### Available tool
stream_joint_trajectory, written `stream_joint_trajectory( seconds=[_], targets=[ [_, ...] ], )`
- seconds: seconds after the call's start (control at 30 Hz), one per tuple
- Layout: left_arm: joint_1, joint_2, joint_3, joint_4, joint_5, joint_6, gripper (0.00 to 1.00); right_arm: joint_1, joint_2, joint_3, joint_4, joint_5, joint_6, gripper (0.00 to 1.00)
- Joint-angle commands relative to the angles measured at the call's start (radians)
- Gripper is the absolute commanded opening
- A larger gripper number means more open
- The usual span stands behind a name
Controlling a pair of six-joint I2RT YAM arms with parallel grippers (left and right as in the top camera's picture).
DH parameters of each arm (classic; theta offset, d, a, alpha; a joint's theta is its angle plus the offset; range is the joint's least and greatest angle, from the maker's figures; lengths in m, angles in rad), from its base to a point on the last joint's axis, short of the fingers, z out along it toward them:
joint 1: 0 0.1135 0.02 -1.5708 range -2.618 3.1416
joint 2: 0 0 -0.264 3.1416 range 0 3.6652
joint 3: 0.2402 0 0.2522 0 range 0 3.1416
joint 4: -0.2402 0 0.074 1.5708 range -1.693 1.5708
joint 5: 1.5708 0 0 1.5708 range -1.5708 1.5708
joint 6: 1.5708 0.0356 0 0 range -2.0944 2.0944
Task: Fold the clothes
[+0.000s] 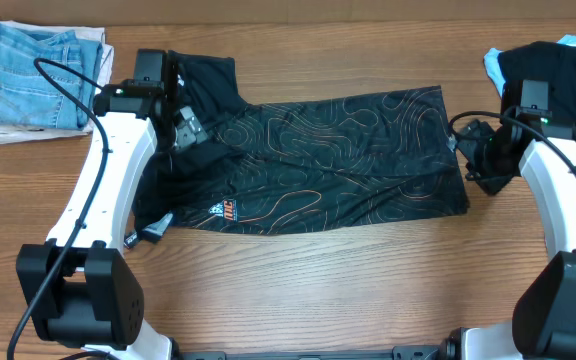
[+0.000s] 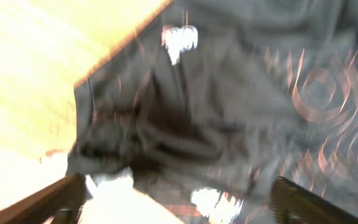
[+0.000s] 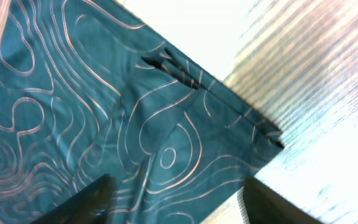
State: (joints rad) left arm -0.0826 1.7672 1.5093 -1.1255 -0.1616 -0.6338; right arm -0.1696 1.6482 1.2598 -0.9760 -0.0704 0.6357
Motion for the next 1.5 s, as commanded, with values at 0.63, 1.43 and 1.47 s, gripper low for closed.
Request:
stream_joint_trajectory(
  seconds=[0.63, 1.43, 1.47],
  targets=[
    [0.004, -0.004, -0.454, 0.217, 0.264, 0.02, 0.04, -0.04, 0.15, -0.246, 0.238, -0.053, -0.014, 0.04],
    [0.256, 0.123, -0.475, 0.137, 0.229, 0.097, 0.04, -0.206, 0.148, -0.275, 0.032, -0.005, 0.096, 0.04],
    [0.265, 0.123, -0.474, 0.132, 0.229, 0.103, 0.04, -0.206, 0.146, -0.275, 0.018, 0.005, 0.116, 0.04]
  ],
)
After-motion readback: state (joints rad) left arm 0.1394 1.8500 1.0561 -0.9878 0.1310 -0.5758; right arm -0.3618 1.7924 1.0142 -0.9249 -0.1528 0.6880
